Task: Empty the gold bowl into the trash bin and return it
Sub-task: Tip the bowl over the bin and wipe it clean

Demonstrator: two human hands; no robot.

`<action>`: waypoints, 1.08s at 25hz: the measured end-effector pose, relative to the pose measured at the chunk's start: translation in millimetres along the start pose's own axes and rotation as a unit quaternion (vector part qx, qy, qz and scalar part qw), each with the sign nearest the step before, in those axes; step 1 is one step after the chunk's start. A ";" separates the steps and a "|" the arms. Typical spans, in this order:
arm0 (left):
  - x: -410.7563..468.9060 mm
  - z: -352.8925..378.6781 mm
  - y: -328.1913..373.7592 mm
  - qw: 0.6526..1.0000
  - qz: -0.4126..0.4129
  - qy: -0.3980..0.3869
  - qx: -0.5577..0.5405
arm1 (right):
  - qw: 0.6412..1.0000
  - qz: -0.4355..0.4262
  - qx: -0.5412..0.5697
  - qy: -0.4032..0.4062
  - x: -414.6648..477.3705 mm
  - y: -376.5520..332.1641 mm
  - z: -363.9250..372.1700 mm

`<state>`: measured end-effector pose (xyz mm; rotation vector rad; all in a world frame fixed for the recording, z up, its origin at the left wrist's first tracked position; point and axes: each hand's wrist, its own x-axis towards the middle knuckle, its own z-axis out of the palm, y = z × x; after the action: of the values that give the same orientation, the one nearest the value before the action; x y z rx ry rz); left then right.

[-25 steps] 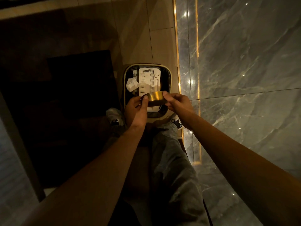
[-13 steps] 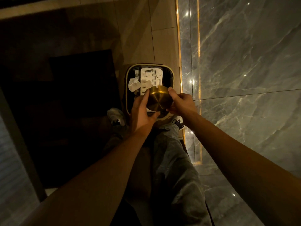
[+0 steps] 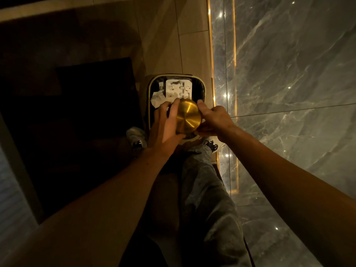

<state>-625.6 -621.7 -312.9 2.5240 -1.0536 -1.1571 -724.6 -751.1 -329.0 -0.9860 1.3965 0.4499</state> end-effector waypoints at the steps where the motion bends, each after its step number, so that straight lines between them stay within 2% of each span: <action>1: 1.0 0.5 1.3 1.000 0.000 0.003 0.003 | 1.000 -0.004 -0.010 -0.002 -0.6 -1.3 -0.6; 10: 9.9 6.5 4.5 0.991 0.060 0.003 0.118 | 0.997 0.035 0.016 -0.065 -3.9 -0.1 -11.1; 13: 11.8 6.8 2.6 0.993 0.051 0.004 0.110 | 0.997 0.022 0.000 -0.079 -4.7 -1.7 -11.8; 19: 14.1 1.5 -6.6 0.998 0.015 -0.003 0.058 | 0.995 -0.050 0.000 -0.085 -9.5 5.6 -10.5; 21: 15.9 -1.2 -6.3 0.998 0.008 -0.004 0.059 | 0.990 -0.115 -0.026 -0.075 -15.4 11.0 -12.4; 22: 17.0 -2.9 -5.4 0.999 0.007 -0.006 0.053 | 0.979 -0.182 -0.079 -0.050 -18.5 15.3 -15.3; 23: 18.1 -4.4 -4.4 0.999 0.007 -0.007 0.045 | 0.949 -0.271 -0.162 -0.011 -21.2 19.3 -19.5; 24: 18.8 -5.9 -3.4 0.999 0.008 -0.008 0.037 | 0.891 -0.367 -0.265 0.029 -23.0 22.2 -24.1; 25: 19.1 -7.2 -2.2 0.999 0.012 -0.009 0.031 | 0.817 -0.447 -0.360 0.048 -22.5 25.2 -28.4; 26: 18.8 -8.1 -0.9 0.999 0.017 -0.010 0.027 | 0.752 -0.499 -0.428 0.045 -20.8 26.7 -32.2; 27: 18.7 -8.8 -0.1 0.999 0.023 -0.012 0.025 | 0.705 -0.526 -0.474 0.035 -18.4 26.8 -34.9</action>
<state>-610.8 -635.3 -318.1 2.5163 -1.1536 -1.1655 -769.7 -758.8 -315.7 -2.4459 0.3479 0.2080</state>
